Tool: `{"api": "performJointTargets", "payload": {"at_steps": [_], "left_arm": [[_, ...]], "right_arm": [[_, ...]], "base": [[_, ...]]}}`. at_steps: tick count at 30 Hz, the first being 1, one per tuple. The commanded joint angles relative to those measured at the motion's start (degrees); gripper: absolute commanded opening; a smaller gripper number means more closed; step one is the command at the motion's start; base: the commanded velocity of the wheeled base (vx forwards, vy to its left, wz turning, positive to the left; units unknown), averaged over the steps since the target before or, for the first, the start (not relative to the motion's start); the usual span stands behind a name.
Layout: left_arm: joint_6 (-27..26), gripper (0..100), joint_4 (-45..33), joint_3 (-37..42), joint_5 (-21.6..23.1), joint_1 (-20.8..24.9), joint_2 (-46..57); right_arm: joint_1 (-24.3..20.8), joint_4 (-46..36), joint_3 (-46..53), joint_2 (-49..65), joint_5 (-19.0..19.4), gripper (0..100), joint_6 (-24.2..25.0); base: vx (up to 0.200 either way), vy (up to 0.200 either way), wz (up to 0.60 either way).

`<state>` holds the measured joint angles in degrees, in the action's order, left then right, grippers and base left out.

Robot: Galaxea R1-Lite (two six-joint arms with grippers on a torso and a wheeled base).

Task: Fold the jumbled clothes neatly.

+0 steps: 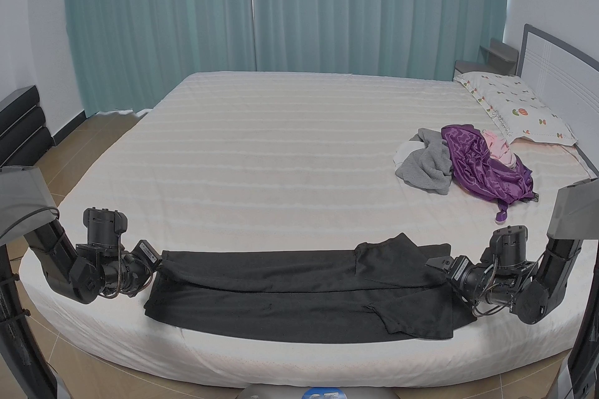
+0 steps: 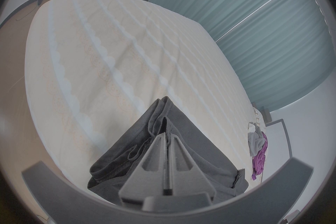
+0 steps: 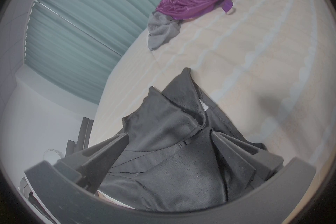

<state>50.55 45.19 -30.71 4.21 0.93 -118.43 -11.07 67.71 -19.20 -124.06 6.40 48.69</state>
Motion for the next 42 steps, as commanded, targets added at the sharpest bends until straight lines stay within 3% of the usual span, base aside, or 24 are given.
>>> {"api": "performJointTargets", "payload": {"at_steps": [1,28,42], "left_arm": [[0.16,0,0.16,0.03,0.01,-0.05,0.22],[0.16,0,0.16,0.56,-0.07,-0.14,0.92],[0.16,0,0.34,0.56,-0.07,-0.05,0.48]], "right_arm": [[-0.01,-6.1,-6.02,-1.0,-0.07,100,0.18],[0.52,-10.31,-6.99,4.44,-0.07,100,0.27],[-2.03,-10.49,-8.66,-1.53,-0.25,100,2.73]], "base": [[0.0,0.0,0.0],[0.0,0.0,0.0],[0.0,0.0,0.0]]}}
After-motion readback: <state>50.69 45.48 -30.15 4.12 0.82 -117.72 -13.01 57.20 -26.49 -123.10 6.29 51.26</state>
